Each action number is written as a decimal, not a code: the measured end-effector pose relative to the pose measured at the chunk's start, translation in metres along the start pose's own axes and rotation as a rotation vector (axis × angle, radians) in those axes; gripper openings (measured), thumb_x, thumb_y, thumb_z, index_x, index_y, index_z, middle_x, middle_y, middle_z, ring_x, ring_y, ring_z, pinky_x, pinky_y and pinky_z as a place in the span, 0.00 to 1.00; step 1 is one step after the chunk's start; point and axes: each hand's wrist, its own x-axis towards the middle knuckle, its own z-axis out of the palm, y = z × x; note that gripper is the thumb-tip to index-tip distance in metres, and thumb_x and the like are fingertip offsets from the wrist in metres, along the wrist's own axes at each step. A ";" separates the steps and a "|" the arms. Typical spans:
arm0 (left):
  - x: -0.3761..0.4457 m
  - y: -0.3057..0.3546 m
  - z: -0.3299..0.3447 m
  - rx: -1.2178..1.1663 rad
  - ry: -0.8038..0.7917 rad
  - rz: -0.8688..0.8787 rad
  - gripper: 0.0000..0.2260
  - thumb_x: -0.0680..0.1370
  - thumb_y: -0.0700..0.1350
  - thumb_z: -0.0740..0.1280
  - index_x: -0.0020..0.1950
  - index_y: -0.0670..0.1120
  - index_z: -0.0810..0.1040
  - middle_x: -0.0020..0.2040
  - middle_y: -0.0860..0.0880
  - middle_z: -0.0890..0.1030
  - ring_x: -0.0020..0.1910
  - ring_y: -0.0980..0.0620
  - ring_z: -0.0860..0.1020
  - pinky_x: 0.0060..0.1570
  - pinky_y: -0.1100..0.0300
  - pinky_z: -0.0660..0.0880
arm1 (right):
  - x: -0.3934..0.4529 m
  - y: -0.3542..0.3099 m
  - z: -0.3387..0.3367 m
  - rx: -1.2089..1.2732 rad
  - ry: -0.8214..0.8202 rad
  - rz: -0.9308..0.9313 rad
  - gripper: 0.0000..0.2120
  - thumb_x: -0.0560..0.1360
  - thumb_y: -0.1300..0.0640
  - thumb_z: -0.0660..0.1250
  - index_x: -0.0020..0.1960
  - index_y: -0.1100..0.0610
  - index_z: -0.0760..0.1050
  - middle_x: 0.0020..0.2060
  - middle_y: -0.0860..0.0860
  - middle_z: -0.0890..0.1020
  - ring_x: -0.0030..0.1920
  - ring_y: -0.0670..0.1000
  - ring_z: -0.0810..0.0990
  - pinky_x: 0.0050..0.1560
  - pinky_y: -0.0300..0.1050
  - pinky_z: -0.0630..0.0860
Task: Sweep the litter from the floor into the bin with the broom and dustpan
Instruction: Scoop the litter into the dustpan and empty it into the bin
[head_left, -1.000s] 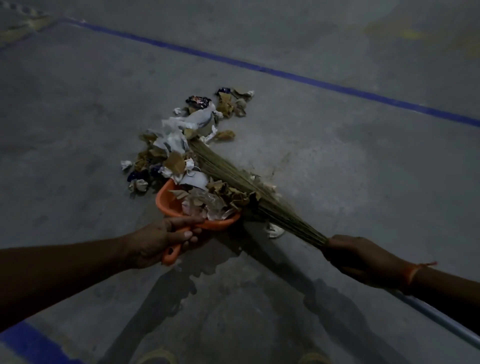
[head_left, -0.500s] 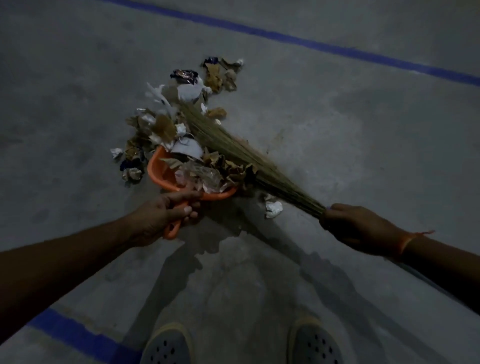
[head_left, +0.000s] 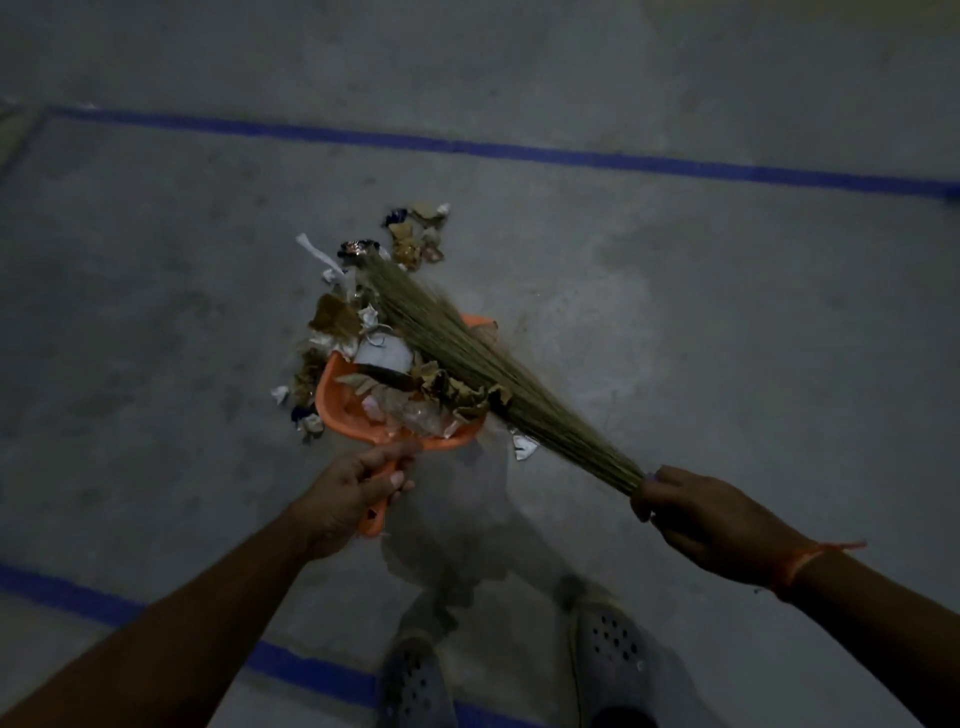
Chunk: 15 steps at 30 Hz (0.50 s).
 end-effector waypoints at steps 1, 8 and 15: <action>-0.009 0.007 0.004 0.018 -0.010 0.006 0.20 0.74 0.46 0.75 0.66 0.52 0.81 0.59 0.46 0.81 0.50 0.52 0.81 0.49 0.59 0.78 | -0.013 -0.007 -0.005 0.004 0.003 0.016 0.11 0.76 0.56 0.61 0.52 0.40 0.68 0.47 0.41 0.71 0.41 0.45 0.73 0.40 0.41 0.72; -0.056 0.045 0.034 0.209 -0.080 0.000 0.15 0.81 0.35 0.64 0.65 0.49 0.80 0.54 0.43 0.82 0.41 0.52 0.80 0.35 0.59 0.77 | -0.092 -0.060 -0.002 0.045 0.107 0.142 0.10 0.77 0.55 0.59 0.53 0.40 0.69 0.48 0.43 0.71 0.39 0.46 0.72 0.39 0.40 0.70; -0.089 0.057 0.054 0.412 -0.265 0.098 0.16 0.81 0.34 0.65 0.63 0.51 0.81 0.58 0.46 0.82 0.47 0.49 0.81 0.45 0.55 0.77 | -0.191 -0.142 0.058 0.148 0.280 0.361 0.09 0.76 0.54 0.57 0.53 0.42 0.68 0.48 0.45 0.70 0.37 0.51 0.71 0.39 0.47 0.70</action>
